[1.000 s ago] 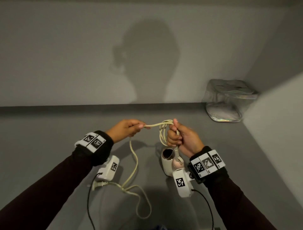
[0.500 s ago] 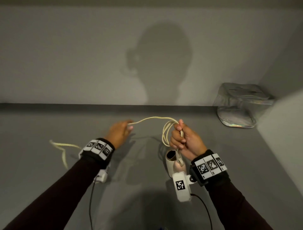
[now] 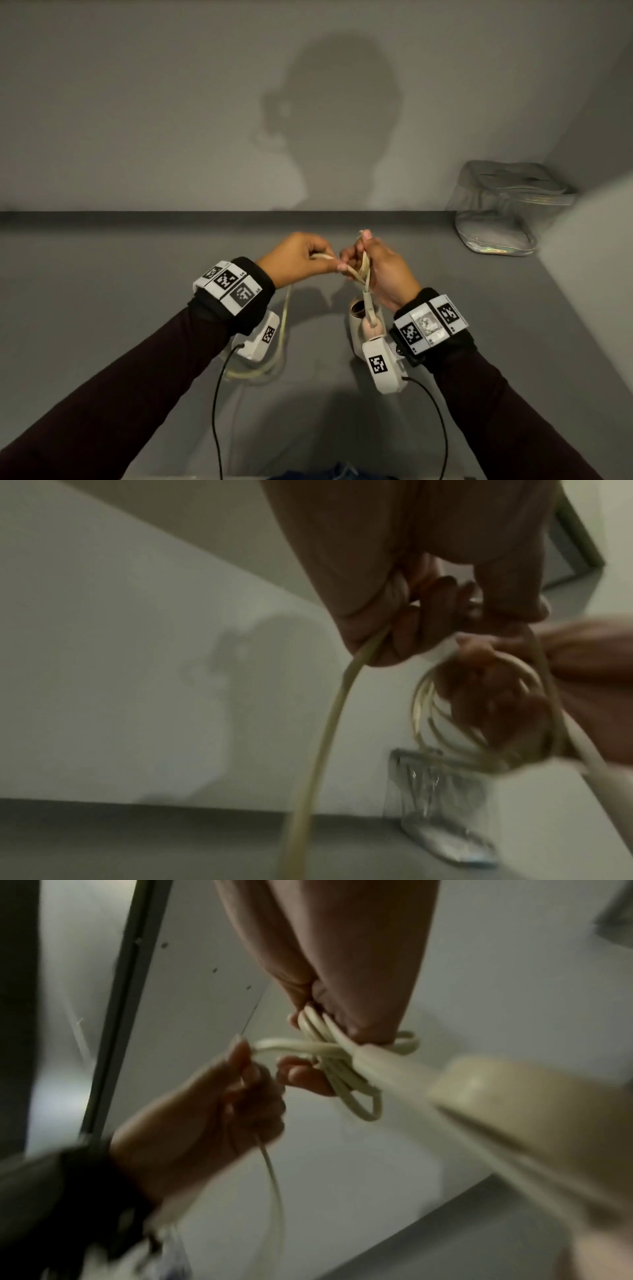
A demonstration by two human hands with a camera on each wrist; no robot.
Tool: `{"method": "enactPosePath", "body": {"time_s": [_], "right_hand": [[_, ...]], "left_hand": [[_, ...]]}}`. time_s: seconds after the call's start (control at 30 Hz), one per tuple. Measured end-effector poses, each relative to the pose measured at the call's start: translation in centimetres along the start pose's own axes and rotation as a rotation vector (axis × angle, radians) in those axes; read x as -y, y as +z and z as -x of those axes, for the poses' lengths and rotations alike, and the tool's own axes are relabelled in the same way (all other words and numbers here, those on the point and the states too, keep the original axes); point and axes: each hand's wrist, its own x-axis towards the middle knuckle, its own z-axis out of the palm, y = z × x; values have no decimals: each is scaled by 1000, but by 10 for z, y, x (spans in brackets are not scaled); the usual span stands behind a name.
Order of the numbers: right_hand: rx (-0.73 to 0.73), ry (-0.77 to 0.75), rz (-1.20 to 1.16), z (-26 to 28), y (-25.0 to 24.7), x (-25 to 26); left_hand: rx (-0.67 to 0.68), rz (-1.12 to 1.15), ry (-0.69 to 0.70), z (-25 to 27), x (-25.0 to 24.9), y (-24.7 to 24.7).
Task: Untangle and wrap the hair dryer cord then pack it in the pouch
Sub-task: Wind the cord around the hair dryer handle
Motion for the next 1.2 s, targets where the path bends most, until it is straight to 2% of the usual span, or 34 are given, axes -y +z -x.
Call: {"method": "enactPosePath", "body": {"time_s": [0.07,0.17,0.27,0.33,0.43,0.5,0.6,0.67,0.73,0.83,0.9,1.0,1.1,1.2], "right_hand": [[-3,-10,176,1,6,-2],[100,58,298,3,14,-4],[189,107,159,3,12,-2],[228,86,58,3,3,0],[280,84,-72,1,-16,6],[292,99,-96,-2,-23,7],[313,104,-151,-9,-17,3],[312,86,-173,-12,-9,0],[298,75,-167,-13,-4,-2],[251,45,-195,-14,-2,-4],[201,35,-229,-15,-3,-6],[136,21,-295,-15,-6,-6],[48,-24,-390,-16,-11,-2],[21,-45,-421,-13,-17,-1]], "left_hand": [[-116,33,55,-3,-7,-5],[-124,89,62,-12,-10,-7],[-10,206,65,-18,-6,-10],[7,191,50,-18,3,-19],[-110,71,-32,-13,33,-44],[-233,106,-105,-11,57,-56],[-321,85,-196,-16,73,-45],[-321,145,-224,-21,71,-28],[-229,210,-327,-22,72,-7],[-17,151,-483,-16,74,22],[130,50,-466,-10,69,38],[325,-134,-354,4,57,57],[501,-334,-303,27,63,76],[584,-396,-330,50,73,73]]}}
